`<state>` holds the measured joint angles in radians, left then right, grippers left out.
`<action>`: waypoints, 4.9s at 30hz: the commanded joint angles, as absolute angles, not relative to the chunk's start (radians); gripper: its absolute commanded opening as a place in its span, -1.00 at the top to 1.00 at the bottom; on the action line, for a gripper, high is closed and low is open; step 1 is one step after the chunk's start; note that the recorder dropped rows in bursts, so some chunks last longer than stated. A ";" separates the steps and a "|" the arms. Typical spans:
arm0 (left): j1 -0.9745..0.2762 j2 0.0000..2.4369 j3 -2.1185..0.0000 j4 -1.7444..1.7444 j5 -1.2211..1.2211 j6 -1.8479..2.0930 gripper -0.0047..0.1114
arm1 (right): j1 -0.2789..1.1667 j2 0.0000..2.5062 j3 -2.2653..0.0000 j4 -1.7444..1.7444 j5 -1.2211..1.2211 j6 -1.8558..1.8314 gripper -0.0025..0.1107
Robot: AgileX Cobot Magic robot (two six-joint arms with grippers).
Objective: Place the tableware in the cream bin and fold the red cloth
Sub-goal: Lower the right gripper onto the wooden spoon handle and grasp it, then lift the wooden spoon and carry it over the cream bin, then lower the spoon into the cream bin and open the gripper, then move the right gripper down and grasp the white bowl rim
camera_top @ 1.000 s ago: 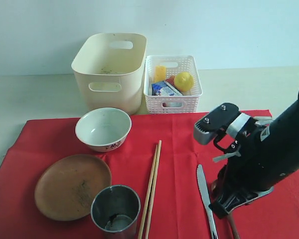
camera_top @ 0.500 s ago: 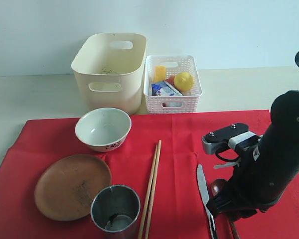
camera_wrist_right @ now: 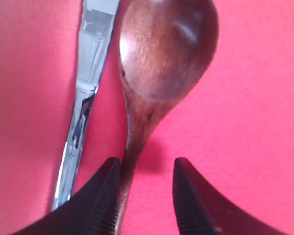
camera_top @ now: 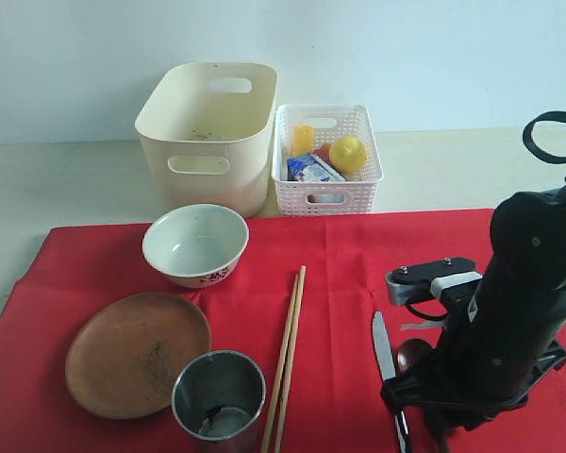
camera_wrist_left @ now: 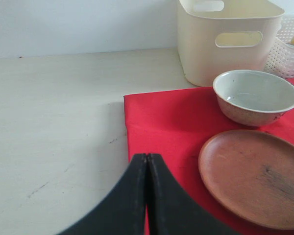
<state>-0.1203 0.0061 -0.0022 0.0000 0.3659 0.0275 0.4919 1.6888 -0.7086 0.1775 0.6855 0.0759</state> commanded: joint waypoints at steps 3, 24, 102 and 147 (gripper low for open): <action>-0.118 0.000 0.000 -0.005 0.355 0.022 0.92 | 0.495 1.701 -0.705 0.237 0.682 0.070 0.32; -0.118 0.000 0.000 -0.005 0.355 0.022 0.92 | 0.495 1.669 -0.705 0.177 0.625 0.077 0.96; -0.118 0.000 0.000 -0.005 0.355 0.024 0.92 | 0.535 2.211 -1.802 0.787 0.076 -0.863 0.96; -0.118 0.000 0.000 -0.005 0.355 0.024 0.92 | 0.535 2.004 -1.802 0.540 1.109 -0.460 0.20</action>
<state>-0.1203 0.0061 -0.0022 0.0000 0.3659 0.0275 0.5335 1.9952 -1.7955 0.5456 1.0750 -0.4710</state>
